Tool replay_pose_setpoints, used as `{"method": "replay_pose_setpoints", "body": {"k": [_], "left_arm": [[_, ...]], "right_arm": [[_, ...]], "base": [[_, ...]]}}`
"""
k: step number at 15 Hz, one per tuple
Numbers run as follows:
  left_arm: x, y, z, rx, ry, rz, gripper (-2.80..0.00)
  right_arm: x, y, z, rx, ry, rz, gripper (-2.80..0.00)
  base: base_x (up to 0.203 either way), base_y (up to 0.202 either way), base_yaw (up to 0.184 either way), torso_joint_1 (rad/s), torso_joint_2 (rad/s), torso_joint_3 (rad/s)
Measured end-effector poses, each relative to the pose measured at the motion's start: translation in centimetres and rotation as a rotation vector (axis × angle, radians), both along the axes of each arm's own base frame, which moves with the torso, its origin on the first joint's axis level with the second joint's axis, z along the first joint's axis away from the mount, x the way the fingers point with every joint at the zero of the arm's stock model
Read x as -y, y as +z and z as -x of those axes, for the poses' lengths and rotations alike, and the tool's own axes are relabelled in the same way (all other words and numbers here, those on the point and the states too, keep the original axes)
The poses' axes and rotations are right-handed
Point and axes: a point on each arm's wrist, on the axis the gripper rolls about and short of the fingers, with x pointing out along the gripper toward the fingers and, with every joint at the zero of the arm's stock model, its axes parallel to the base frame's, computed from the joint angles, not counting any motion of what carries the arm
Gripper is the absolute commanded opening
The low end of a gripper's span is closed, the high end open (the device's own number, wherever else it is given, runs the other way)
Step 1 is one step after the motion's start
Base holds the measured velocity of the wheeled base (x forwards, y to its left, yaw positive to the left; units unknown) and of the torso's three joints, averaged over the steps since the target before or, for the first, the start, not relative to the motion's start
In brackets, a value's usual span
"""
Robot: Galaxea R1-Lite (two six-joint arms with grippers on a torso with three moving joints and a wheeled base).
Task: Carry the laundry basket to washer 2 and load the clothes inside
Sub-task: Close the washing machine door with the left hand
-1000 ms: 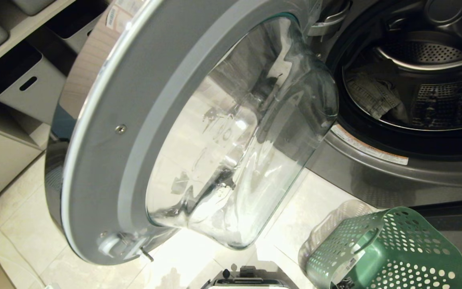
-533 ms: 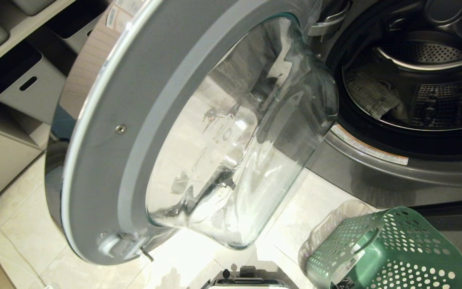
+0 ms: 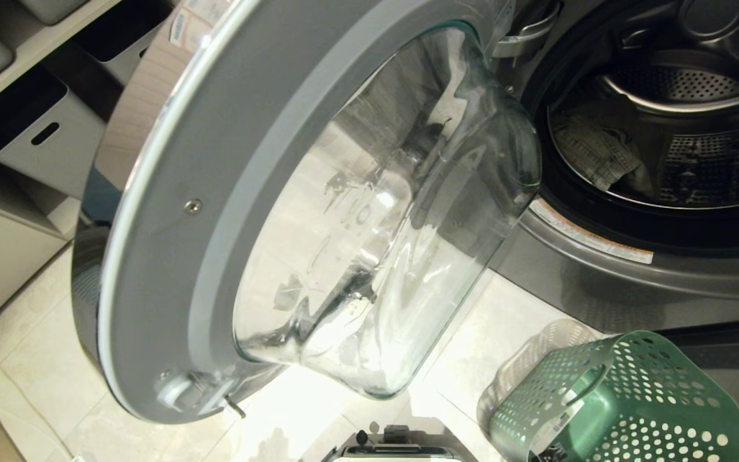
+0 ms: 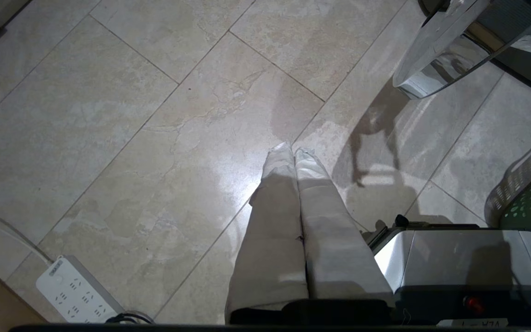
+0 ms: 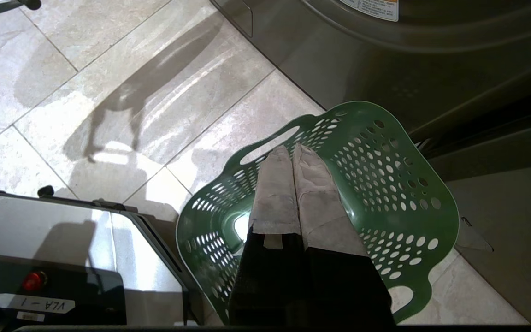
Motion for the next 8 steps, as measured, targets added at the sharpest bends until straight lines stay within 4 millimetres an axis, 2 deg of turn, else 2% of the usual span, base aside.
{"method": "replay_pose_setpoints", "body": {"k": [8], "left_arm": [[0.00,0.01,0.00,0.000,-0.001,0.000,-2.80]], "right_arm": [[0.00,0.00,0.00,0.001,0.002,0.004,-2.80]], "base": [[0.000,0.000,0.000,0.000,0.00,0.000]]}}
